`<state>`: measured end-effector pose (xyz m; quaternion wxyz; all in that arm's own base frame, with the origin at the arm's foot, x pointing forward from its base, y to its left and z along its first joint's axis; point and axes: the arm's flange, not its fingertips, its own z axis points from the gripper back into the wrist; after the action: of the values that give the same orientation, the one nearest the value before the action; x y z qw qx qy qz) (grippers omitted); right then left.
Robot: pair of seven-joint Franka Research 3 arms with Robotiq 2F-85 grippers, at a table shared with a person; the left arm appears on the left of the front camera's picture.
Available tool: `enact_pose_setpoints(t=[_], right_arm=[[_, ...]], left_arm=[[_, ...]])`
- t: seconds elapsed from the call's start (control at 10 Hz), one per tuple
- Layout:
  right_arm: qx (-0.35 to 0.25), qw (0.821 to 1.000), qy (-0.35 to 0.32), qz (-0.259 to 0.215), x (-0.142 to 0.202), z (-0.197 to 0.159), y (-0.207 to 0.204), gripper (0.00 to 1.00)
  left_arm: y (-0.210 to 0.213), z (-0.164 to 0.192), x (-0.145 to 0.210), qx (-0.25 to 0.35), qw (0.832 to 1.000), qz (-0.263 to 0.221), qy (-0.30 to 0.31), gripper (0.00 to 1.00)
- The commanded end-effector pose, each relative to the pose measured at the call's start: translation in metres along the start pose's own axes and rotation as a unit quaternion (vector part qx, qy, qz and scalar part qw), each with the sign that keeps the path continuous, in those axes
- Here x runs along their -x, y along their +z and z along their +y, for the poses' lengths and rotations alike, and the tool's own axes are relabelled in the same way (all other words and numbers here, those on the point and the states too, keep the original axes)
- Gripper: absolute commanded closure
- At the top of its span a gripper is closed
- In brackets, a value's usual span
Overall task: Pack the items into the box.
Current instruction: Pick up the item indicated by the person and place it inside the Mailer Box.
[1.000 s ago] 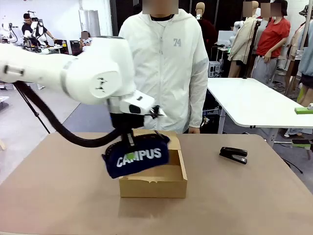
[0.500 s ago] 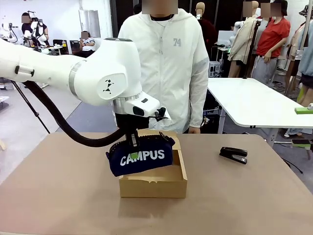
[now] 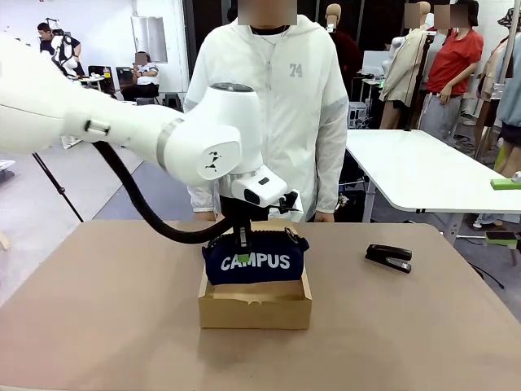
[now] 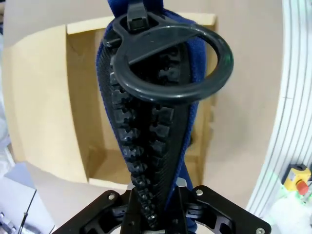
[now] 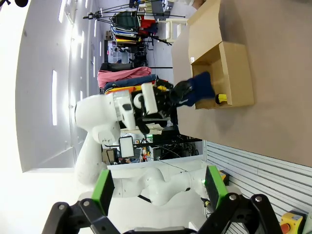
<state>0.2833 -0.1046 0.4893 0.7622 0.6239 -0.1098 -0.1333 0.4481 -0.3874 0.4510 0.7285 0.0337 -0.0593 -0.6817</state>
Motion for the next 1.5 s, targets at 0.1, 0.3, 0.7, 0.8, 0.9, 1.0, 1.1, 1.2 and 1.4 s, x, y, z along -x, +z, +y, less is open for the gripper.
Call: enact_pose_setpoints(t=[0.1,0.3,0.7,0.8,0.9,1.0,1.1,1.2,1.4], right_arm=[[0.003,1.0,0.0,0.004,0.002,0.001,0.002,0.0],[0.003,1.0,0.0,0.004,0.002,0.001,0.002,0.0],[0.003,1.0,0.0,0.004,0.002,0.001,0.002,0.0],[0.003,1.0,0.0,0.004,0.002,0.001,0.002,0.0],[0.003,1.0,0.0,0.004,0.002,0.001,0.002,0.0],[0.003,1.0,0.0,0.004,0.002,0.001,0.002,0.0],[0.003,1.0,0.0,0.004,0.002,0.001,0.002,0.0],[0.003,1.0,0.0,0.004,0.002,0.001,0.002,0.0],[0.003,1.0,0.0,0.004,0.002,0.001,0.002,0.0]], left_arm=[[-0.014,0.023,0.005,0.02,1.0,-0.007,-0.014,1.0],[-0.041,0.025,0.001,0.05,0.999,-0.012,-0.017,1.0],[-0.087,0.032,-0.002,0.114,0.993,0.02,-0.019,1.0],[-0.096,0.033,-0.003,0.125,0.992,0.028,-0.018,1.0],[-0.102,0.032,-0.004,0.133,0.99,0.029,-0.02,0.97],[-0.104,0.032,-0.005,0.138,0.99,0.024,-0.024,0.5],[-0.104,0.03,-0.005,0.139,0.99,0.019,-0.028,0.0],[-0.103,0.029,-0.005,0.139,0.99,0.016,-0.029,0.0],[-0.103,0.027,-0.004,0.138,0.99,0.014,-0.028,0.0]])
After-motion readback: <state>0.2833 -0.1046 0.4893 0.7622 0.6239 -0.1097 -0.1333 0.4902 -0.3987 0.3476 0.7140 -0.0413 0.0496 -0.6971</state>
